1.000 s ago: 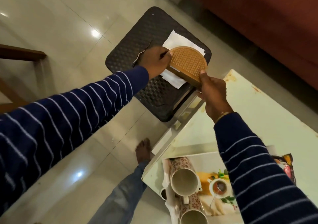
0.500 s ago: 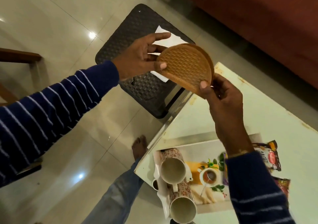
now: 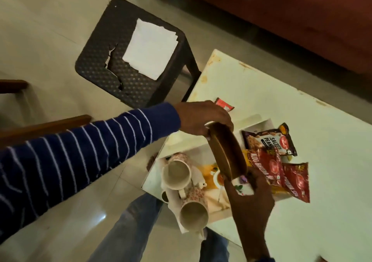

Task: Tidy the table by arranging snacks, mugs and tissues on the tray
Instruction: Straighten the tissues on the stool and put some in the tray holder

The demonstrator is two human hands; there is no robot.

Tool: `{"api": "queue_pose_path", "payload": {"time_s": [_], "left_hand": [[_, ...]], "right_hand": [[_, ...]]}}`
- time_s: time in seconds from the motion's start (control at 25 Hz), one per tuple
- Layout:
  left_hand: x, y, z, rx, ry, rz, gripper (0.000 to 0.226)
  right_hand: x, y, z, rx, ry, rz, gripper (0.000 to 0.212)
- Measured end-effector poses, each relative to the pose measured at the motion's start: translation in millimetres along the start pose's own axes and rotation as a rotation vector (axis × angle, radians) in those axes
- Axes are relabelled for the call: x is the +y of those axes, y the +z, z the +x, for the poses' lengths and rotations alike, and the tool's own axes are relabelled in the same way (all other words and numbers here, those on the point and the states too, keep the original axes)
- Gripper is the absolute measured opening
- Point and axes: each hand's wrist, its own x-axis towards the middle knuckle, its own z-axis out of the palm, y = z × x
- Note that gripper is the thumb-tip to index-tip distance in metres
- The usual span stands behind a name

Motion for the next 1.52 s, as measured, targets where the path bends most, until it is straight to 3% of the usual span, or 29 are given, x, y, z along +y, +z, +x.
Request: {"api": "queue_pose_path", "payload": {"time_s": [0.24, 0.84, 0.92, 1.08, 1.2, 1.28, 1.36, 1.52], "left_hand": [[24.2, 61.8, 30.9, -0.094, 0.006, 0.009, 0.052], [19.0, 103.9, 24.4, -0.123, -0.043, 0.104, 0.043], [17.4, 104.8, 24.4, -0.112, -0.041, 0.114, 0.049], [9.7, 99.9, 8.6, -0.120, -0.080, 0.165, 0.083], [0.1, 82.5, -20.0, 0.024, -0.047, 0.088, 0.081], [-8.5, 61.4, -45.6, 0.101, -0.129, -0.013, 0.069], [-22.5, 38.9, -73.5, 0.286, -0.235, -0.074, 0.055], [-65.1, -3.7, -120.8, 0.847, -0.487, -0.188, 0.030]], "right_hand": [[74.4, 5.8, -18.1, 0.003, 0.178, 0.067, 0.051], [114.8, 38.3, -25.1, -0.096, 0.081, 0.032, 0.055], [113.8, 37.5, -25.2, -0.110, 0.074, 0.027, 0.058], [102.0, 20.9, -29.5, -0.127, 0.096, 0.024, 0.080], [75.4, 5.7, -34.8, 0.104, -0.077, -0.012, 0.074], [44.2, 2.5, -28.8, 0.213, -0.143, 0.033, 0.062], [3.2, 8.4, -12.6, 0.210, -0.210, 0.093, 0.050], [-80.6, 46.9, 35.8, 0.029, -0.280, 0.233, 0.039]]}}
